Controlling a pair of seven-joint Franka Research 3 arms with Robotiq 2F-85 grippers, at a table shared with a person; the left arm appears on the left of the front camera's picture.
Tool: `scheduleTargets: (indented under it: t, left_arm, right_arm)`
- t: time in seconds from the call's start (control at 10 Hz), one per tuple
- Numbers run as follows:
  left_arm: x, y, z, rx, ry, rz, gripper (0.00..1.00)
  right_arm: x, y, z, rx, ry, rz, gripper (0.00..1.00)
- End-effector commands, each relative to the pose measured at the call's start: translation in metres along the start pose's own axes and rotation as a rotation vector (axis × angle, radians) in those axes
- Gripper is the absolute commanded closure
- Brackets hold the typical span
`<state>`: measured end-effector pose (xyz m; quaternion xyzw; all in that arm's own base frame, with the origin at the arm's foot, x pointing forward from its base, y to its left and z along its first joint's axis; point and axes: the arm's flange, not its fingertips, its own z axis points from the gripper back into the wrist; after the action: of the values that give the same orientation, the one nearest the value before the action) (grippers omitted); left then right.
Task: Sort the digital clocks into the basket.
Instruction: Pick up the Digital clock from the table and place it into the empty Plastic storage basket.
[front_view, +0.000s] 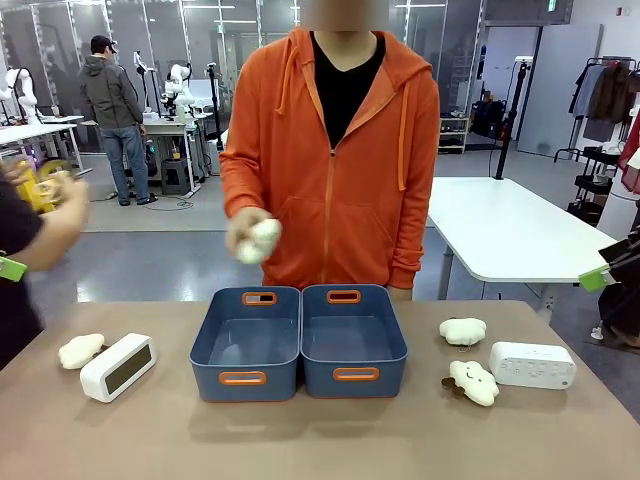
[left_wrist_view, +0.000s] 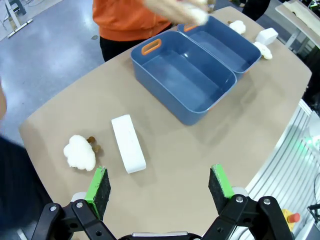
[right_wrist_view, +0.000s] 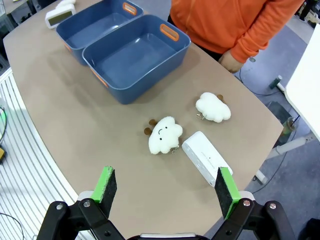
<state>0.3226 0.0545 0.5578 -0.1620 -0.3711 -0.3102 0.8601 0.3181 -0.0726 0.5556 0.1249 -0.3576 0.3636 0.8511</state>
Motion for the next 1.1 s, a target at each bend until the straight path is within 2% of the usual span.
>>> scheduleTargets:
  t: [0.0,0.2,0.4,0.5,0.6,0.8,1.0]
  left_arm:
    - [0.000,0.000,0.002,-0.007,0.011,-0.022,0.00]
    - [0.000,0.000,0.002,-0.007,0.011,-0.022,0.00]
    - [0.000,0.000,0.002,-0.007,0.011,-0.022,0.00]
    - [0.000,0.000,0.002,-0.007,0.011,-0.022,0.00]
    - [0.000,0.000,0.002,-0.007,0.011,-0.022,0.00]
    - [0.000,0.000,0.002,-0.007,0.011,-0.022,0.00]
    - [0.000,0.000,0.002,-0.007,0.011,-0.022,0.00]
  right_arm:
    - [0.000,0.000,0.000,0.000,0.000,0.000,0.00]
    - [0.009,-0.009,-0.001,-0.047,0.120,0.131,0.00]
    - [0.016,-0.027,-0.014,0.049,0.312,0.374,0.00]
    - [0.017,-0.041,-0.027,0.145,0.334,0.596,0.00]
    - [0.016,-0.054,-0.049,0.117,0.296,0.720,0.00]
    - [0.016,-0.072,-0.100,0.113,0.382,0.640,0.00]
    - [0.016,-0.097,-0.149,0.123,0.412,0.603,0.00]
